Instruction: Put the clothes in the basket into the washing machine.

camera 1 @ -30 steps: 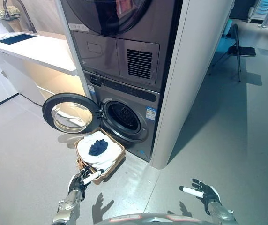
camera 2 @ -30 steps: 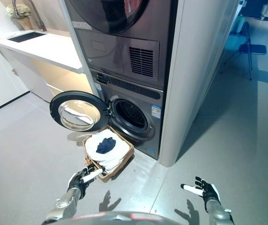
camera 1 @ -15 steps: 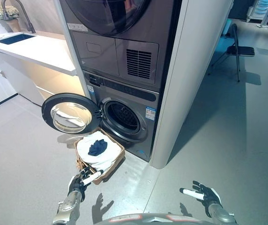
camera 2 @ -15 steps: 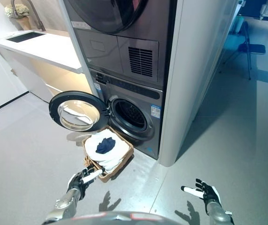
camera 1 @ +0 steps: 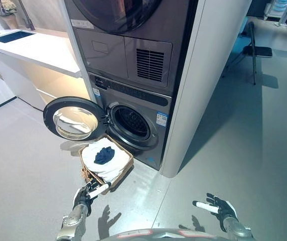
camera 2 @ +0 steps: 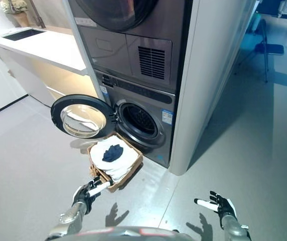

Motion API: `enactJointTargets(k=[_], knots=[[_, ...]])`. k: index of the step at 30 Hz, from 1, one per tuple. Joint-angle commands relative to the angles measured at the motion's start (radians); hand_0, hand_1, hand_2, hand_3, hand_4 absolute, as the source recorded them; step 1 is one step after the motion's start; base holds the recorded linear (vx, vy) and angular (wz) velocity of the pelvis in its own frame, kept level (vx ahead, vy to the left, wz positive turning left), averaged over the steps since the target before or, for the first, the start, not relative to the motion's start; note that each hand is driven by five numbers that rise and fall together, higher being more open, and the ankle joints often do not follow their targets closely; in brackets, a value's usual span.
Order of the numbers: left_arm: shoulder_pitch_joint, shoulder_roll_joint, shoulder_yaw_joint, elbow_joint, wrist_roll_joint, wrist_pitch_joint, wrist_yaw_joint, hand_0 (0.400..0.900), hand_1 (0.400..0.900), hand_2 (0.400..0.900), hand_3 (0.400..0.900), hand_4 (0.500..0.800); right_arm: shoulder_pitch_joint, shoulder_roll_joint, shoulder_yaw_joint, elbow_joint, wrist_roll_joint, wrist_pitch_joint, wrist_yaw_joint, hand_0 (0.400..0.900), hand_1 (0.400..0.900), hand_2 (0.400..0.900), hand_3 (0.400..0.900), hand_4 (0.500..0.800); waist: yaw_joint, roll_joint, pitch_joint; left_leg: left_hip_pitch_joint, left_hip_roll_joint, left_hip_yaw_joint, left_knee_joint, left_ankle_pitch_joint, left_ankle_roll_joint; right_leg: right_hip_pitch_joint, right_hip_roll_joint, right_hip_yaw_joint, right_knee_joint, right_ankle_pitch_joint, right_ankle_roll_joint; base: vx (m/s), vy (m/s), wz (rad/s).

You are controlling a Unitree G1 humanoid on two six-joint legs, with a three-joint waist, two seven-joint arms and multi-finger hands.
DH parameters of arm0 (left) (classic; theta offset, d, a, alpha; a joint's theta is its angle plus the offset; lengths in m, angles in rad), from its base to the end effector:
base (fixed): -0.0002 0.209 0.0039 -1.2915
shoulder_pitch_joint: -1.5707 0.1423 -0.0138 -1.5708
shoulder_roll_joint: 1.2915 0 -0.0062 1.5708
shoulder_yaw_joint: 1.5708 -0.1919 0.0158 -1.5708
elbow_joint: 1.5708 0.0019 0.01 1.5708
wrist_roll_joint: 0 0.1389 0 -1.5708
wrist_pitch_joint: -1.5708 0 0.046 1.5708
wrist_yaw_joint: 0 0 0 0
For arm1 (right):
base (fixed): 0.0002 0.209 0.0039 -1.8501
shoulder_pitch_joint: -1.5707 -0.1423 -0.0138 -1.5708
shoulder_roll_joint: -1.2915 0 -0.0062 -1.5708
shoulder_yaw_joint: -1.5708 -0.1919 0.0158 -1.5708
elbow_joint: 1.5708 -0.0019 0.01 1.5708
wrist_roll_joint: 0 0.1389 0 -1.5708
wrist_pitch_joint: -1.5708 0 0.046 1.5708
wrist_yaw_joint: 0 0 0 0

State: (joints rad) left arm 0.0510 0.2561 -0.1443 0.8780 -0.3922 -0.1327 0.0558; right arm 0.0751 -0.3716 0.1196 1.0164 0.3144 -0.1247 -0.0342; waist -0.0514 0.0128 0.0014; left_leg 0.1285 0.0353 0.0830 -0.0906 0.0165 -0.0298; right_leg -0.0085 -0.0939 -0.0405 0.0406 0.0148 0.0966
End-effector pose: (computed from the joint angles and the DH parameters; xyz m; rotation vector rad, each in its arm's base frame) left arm 0.1154 0.2195 -0.0987 -0.0326 0.7921 0.2216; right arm 0.0850 -0.2671 -0.1003 -0.1426 0.9411 -0.2764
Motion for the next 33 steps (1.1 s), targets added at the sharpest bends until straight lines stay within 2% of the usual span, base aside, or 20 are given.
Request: enactJointTargets(k=[1, 3, 5, 12, 17, 20, 22, 25, 28, 29, 30, 31, 33], knots=[[-0.057, 0.100, 0.006, -0.059, 0.019, -0.065, 0.005, 0.900, 0.900, 0.900, 0.900, 0.800, -0.036, -0.003, -0.017, 0.013, 0.009, -0.041, 0.002, 0.900, 0.900, 0.900, 0.900, 0.800, -0.005, -0.047, -0.008, -0.057, -0.109, 0.006, 0.142, -0.106, 0.112, -0.137, -0.093, 0.047, 0.317, 0.144, 0.041, -0.03, 0.263, 0.17], [-0.063, 0.109, 0.006, -0.055, 0.024, -0.061, 0.002, 0.900, 0.900, 0.900, 0.900, 0.800, -0.028, 0.005, -0.021, 0.025, 0.014, -0.039, 0.006, 0.900, 0.900, 0.900, 0.900, 0.800, -0.010, -0.051, 0.009, -0.044, -0.119, 0.002, 0.148, -0.113, 0.118, -0.177, -0.095, 0.058, 0.370, 0.176, 0.032, 0.02, 0.211, 0.19], [-0.065, 0.113, 0.008, -0.059, 0.021, -0.062, -0.003, 0.900, 0.900, 0.900, 0.900, 0.800, -0.019, 0.005, -0.026, 0.033, 0.018, -0.037, 0.011, 0.900, 0.900, 0.900, 0.900, 0.800, -0.020, -0.049, 0.016, -0.034, -0.120, -0.006, 0.148, -0.115, 0.116, -0.217, -0.096, 0.056, 0.341, 0.198, 0.033, 0.05, 0.137, 0.31], [-0.109, 0.119, -0.012, -0.020, 0.035, -0.071, 0.004, 0.900, 0.900, 0.900, 0.900, 0.800, -0.020, 0.013, -0.037, 0.050, 0.041, -0.046, 0.002, 0.900, 0.900, 0.900, 0.900, 0.800, -0.076, -0.067, 0.053, -0.003, -0.117, -0.031, 0.169, -0.143, 0.084, -0.307, -0.086, 0.098, -0.010, 0.374, 0.104, 0.11, 0.020, 0.35], [-0.117, 0.117, -0.016, -0.012, 0.035, -0.068, 0.016, 0.900, 0.900, 0.900, 0.900, 0.800, -0.013, 0.013, -0.039, 0.049, 0.046, -0.042, -0.003, 0.900, 0.900, 0.900, 0.900, 0.800, -0.097, -0.089, 0.056, 0.017, -0.122, -0.053, 0.189, -0.173, 0.078, -0.324, -0.063, 0.153, -0.087, 0.445, 0.142, 0.15, -0.012, 0.22], [-0.119, 0.114, -0.023, -0.005, 0.038, -0.062, 0.021, 0.900, 0.900, 0.900, 0.900, 0.800, -0.004, 0.015, -0.043, 0.056, 0.049, -0.037, -0.004, 0.900, 0.900, 0.900, 0.900, 0.800, -0.094, -0.107, 0.053, 0.029, -0.132, -0.067, 0.204, -0.185, 0.078, -0.307, -0.059, 0.146, -0.091, 0.473, 0.151, 0.17, -0.058, 0.23], [-0.118, 0.111, -0.028, -0.006, 0.041, -0.055, 0.021, 0.900, 0.900, 0.900, 0.900, 0.800, 0.001, 0.015, -0.041, 0.053, 0.046, -0.035, 0.000, 0.900, 0.900, 0.900, 0.900, 0.800, -0.093, -0.117, 0.044, 0.041, -0.138, -0.080, 0.206, -0.189, 0.077, -0.289, -0.048, 0.141, -0.075, 0.458, 0.147, 0.21, -0.087, 0.31], [-0.119, 0.106, -0.039, 0.003, 0.053, -0.049, 0.020, 0.900, 0.900, 0.900, 0.900, 0.800, 0.010, 0.011, -0.039, 0.050, 0.040, -0.035, 0.003, 0.900, 0.900, 0.900, 0.900, 0.800, -0.088, -0.121, 0.022, 0.070, -0.130, -0.096, 0.188, -0.198, 0.071, -0.257, -0.011, 0.141, -0.030, 0.360, 0.118, 0.25, -0.109, 0.22], [-0.119, 0.098, -0.036, 0.017, 0.055, -0.042, 0.023, 0.900, 0.900, 0.900, 0.900, 0.800, 0.015, 0.009, -0.035, 0.049, 0.029, -0.035, 0.006, 0.900, 0.900, 0.900, 0.900, 0.800, -0.085, -0.107, -0.001, 0.109, -0.092, -0.107, 0.163, -0.197, 0.050, -0.246, 0.038, 0.095, 0.032, 0.209, 0.070, 0.29, -0.181, 0.13], [-0.118, 0.094, -0.036, 0.021, 0.055, -0.040, 0.027, 0.900, 0.900, 0.900, 0.900, 0.800, 0.016, 0.009, -0.032, 0.061, 0.024, -0.036, 0.006, 0.900, 0.900, 0.900, 0.900, 0.800, -0.083, -0.100, -0.012, 0.110, -0.078, -0.114, 0.167, -0.189, 0.042, -0.248, 0.048, 0.085, 0.038, 0.181, 0.057, 0.32, -0.258, 0.22], [-0.113, 0.091, -0.032, 0.020, 0.051, -0.044, 0.032, 0.900, 0.900, 0.900, 0.900, 0.800, 0.016, 0.007, -0.024, 0.070, 0.021, -0.037, 0.006, 0.900, 0.900, 0.900, 0.900, 0.800, -0.089, -0.099, -0.018, 0.128, -0.069, -0.113, 0.161, -0.172, 0.032, -0.250, 0.078, 0.106, 0.038, 0.211, 0.058, 0.34, -0.285, 0.17], [-0.117, 0.084, -0.036, 0.041, 0.042, -0.043, 0.031, 0.900, 0.900, 0.900, 0.900, 0.800, 0.015, 0.008, -0.025, 0.096, 0.018, -0.037, 0.008, 0.900, 0.900, 0.900, 0.900, 0.800, -0.086, -0.092, -0.027, 0.137, -0.045, -0.122, 0.162, -0.159, 0.013, -0.236, 0.093, 0.100, 0.040, 0.163, 0.044, 0.35, -0.287, 0.21], [-0.133, 0.067, -0.041, 0.062, 0.022, -0.046, 0.032, 0.900, 0.900, 0.900, 0.900, 0.800, 0.007, -0.003, -0.028, 0.133, 0.020, -0.038, 0.001, 0.900, 0.900, 0.900, 0.900, 0.800, -0.093, -0.078, -0.041, 0.140, -0.016, -0.145, 0.181, -0.115, -0.006, -0.236, 0.119, 0.084, 0.063, 0.142, 0.027, 0.33, -0.275, 0.28]])
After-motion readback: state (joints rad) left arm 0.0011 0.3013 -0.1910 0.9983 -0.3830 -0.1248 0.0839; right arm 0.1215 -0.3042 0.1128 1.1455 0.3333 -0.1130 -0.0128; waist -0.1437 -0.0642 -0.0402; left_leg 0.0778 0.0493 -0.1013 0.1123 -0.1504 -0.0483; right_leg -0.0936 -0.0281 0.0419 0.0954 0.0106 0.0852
